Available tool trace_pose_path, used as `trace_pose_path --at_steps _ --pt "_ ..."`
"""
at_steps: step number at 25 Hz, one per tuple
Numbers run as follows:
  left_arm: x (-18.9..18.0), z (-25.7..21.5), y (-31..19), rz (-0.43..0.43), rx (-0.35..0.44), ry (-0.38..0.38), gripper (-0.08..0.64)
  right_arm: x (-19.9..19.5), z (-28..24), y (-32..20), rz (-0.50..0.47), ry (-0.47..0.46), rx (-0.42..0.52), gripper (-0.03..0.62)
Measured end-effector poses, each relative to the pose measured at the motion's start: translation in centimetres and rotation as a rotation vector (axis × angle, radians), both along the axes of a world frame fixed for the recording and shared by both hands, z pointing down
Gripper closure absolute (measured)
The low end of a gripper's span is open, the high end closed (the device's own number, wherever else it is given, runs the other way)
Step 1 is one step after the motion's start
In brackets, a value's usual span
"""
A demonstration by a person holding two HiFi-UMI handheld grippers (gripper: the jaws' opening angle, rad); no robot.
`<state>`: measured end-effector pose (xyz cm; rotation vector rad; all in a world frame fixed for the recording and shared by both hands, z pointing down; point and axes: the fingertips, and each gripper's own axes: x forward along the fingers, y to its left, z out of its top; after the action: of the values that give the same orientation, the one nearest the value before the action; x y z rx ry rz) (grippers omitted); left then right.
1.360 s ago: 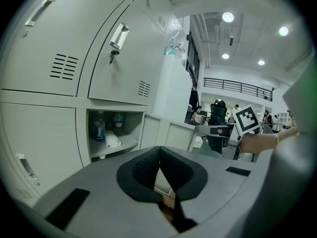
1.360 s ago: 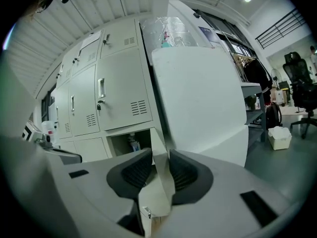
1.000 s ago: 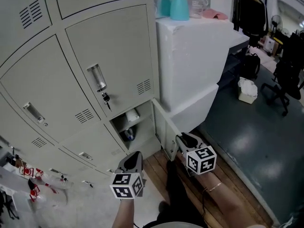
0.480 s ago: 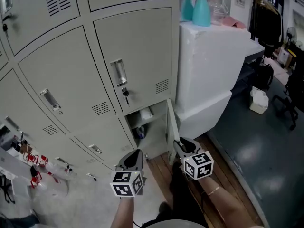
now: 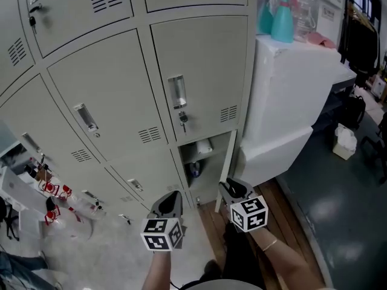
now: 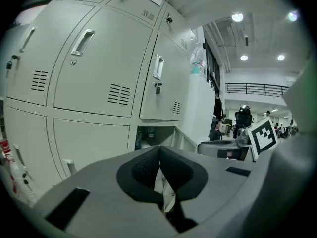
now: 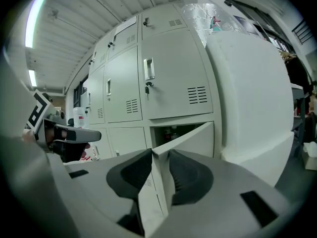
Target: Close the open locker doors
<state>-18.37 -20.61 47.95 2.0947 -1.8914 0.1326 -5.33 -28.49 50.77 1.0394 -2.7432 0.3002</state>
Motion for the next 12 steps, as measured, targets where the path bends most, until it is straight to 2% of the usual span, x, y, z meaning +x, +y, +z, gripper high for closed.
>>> trace_pose_path --at_steps 12 --pt "-4.2 0.0 1.3 -0.124 -0.006 -0.009 0.54 -5.5 0.0 -1.2 -0.096 0.014 0.016 0.486"
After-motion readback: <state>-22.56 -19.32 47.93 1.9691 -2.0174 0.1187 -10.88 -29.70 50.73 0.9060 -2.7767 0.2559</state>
